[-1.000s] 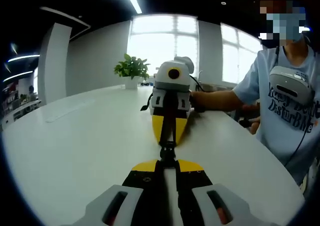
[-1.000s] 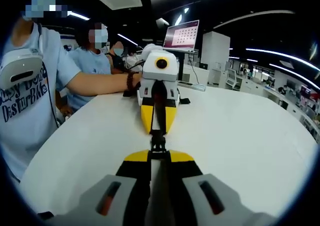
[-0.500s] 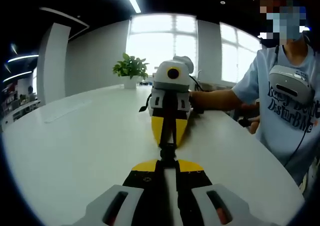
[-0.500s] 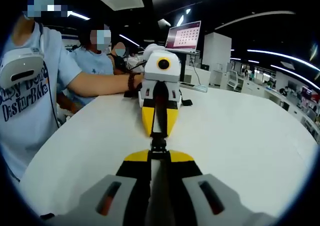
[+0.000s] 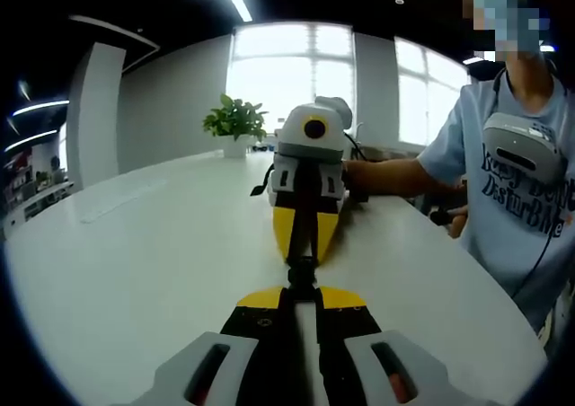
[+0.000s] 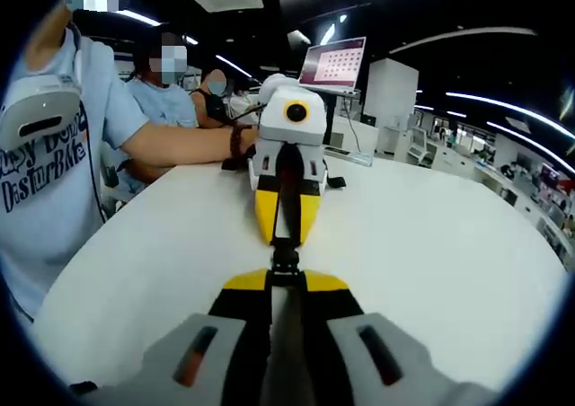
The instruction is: Snap the two parts of the plastic buckle together until the buckle closes and remains connected.
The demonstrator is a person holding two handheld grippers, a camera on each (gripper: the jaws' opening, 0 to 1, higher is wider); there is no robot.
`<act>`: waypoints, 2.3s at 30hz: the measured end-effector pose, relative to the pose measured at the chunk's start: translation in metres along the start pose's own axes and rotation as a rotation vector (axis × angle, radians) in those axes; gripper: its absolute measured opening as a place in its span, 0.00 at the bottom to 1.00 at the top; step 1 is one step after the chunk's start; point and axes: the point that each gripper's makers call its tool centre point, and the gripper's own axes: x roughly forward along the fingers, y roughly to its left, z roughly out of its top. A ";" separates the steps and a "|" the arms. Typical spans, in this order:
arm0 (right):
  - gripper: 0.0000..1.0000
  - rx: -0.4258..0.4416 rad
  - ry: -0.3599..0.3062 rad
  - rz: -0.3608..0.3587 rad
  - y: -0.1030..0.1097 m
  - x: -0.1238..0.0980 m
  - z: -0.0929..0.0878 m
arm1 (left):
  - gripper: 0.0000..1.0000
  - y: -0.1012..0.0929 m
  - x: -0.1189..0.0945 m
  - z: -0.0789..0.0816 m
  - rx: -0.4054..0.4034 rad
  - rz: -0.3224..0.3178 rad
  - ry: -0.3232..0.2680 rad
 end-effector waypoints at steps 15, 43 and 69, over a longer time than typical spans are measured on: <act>0.12 0.031 -0.037 -0.002 -0.001 0.000 0.001 | 0.11 0.001 -0.001 0.000 -0.031 -0.005 -0.013; 0.13 0.039 -0.045 -0.018 -0.001 -0.003 0.000 | 0.10 0.000 0.003 0.003 -0.087 0.002 -0.025; 0.12 0.037 -0.047 -0.004 -0.001 -0.001 0.001 | 0.10 0.000 0.005 0.001 -0.045 0.021 -0.024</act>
